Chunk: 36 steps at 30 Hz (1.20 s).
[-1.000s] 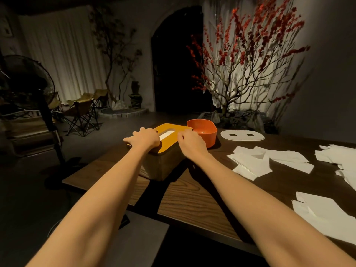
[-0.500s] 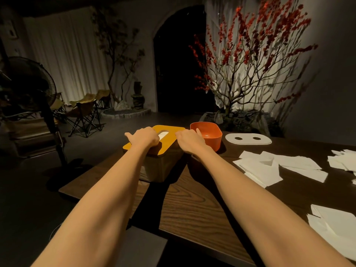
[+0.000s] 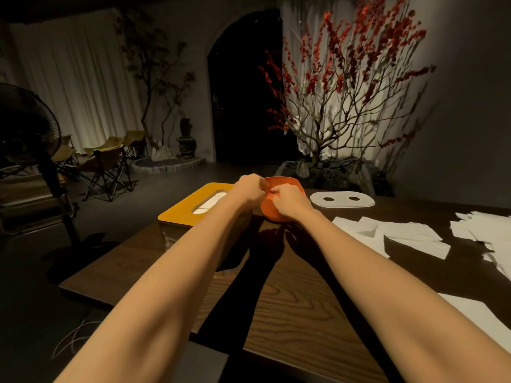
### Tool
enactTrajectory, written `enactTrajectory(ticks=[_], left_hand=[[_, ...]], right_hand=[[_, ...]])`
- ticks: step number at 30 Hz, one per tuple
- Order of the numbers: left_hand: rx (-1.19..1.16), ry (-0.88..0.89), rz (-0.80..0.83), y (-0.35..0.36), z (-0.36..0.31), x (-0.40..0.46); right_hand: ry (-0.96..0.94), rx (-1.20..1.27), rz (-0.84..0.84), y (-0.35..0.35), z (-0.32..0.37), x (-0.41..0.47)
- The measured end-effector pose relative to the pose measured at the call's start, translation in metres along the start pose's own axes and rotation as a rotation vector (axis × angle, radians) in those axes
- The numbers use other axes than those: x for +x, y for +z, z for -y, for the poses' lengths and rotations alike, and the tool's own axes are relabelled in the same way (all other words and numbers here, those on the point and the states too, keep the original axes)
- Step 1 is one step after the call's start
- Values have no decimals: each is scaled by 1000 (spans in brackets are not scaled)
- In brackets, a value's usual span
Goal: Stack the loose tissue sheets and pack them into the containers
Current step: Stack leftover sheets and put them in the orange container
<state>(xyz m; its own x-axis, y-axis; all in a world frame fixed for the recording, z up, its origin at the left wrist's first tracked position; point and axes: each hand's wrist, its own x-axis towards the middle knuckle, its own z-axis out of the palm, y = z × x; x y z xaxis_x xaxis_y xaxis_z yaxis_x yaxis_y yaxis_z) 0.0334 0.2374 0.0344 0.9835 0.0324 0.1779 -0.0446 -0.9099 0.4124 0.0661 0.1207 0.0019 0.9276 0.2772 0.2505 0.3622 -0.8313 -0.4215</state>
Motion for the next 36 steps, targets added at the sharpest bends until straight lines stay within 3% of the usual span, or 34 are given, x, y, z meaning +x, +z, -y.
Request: enactTrajectory(ticks=[3,8,10,15,18,22,29,36], left_hand=[[42,66,92,24,-19,11],[171,63,240,58,-27,30],[164,61,239,67,-26,34],[192,115,188,59,-32,32],[179,137,124,49,-34,22],[175,161,214,33,-39,0],[220,121,383,12,-50,-43],[189,139,286,10,-60,-68]], right_hand=[[135,-86,-15,-9,-28,6],[151,-171,118,-10,-59,8],[138,-161,139,-6,-68,9],[122,-88,-35,-9,-71,5],[141,-88,-59,-8,-70,-2],[214,-12,-91,-9,-69,-20],[229,58,-55,-15,-55,-63],[144,64,-4,-29,-47,-92]])
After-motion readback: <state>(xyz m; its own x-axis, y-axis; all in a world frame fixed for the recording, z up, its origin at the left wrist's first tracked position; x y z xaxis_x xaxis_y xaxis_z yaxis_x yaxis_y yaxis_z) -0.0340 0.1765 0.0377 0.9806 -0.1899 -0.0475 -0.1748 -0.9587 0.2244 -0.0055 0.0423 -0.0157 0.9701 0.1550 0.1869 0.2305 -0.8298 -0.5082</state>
